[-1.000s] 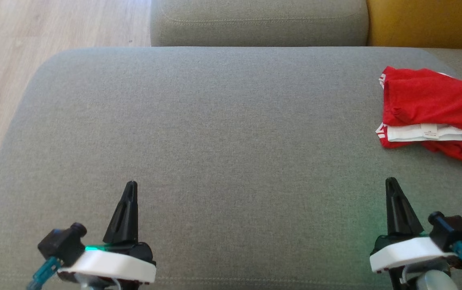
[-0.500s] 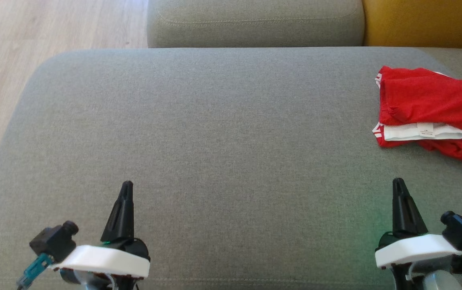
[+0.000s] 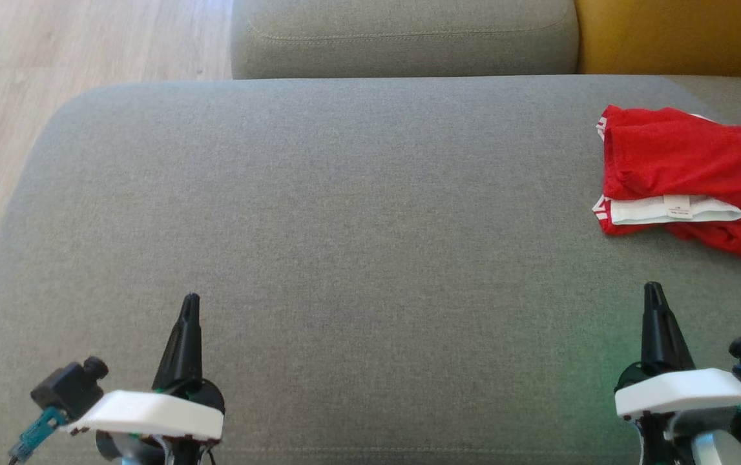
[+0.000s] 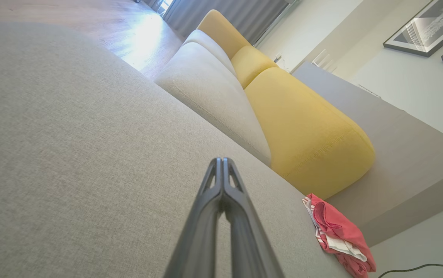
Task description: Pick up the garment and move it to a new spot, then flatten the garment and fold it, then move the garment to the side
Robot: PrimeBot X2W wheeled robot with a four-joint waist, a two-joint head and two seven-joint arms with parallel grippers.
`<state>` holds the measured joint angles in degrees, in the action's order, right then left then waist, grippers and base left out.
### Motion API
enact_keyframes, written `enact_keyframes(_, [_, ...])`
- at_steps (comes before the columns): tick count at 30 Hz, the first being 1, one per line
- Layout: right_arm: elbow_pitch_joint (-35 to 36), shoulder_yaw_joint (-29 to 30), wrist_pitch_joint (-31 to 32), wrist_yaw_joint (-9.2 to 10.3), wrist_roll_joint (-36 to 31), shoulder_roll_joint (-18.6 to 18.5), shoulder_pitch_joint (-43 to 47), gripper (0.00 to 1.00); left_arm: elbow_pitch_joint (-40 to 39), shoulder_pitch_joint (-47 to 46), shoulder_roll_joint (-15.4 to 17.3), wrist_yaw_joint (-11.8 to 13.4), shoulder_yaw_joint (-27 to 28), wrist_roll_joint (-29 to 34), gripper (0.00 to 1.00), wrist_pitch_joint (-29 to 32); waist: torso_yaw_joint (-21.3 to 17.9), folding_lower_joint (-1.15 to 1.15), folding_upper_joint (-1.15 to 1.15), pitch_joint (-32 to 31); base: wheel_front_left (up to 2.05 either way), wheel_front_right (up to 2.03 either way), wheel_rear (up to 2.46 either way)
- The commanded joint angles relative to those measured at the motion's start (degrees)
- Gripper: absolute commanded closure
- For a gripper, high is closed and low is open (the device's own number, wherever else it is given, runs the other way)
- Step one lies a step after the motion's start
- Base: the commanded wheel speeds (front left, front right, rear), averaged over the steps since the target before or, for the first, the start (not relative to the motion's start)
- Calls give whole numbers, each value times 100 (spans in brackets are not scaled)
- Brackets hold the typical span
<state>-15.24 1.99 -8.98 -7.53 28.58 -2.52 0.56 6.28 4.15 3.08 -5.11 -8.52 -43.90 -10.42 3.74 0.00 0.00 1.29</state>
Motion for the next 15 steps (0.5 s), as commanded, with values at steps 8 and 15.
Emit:
enact_keyframes(8, [175, 25, 155, 1, 661, -36, -301, 100, -71, -398, 94, -57, 193, -527, 100, 143, -34, 0, 0, -10, 0, 0, 0])
enact_keyframes(15, [171, 57, 269, 1, 1142, -39, -332, 100, -3, -448, 106, -72, 272, -914, 100, 248, -62, 0, 0, -18, 0, 0, 0])
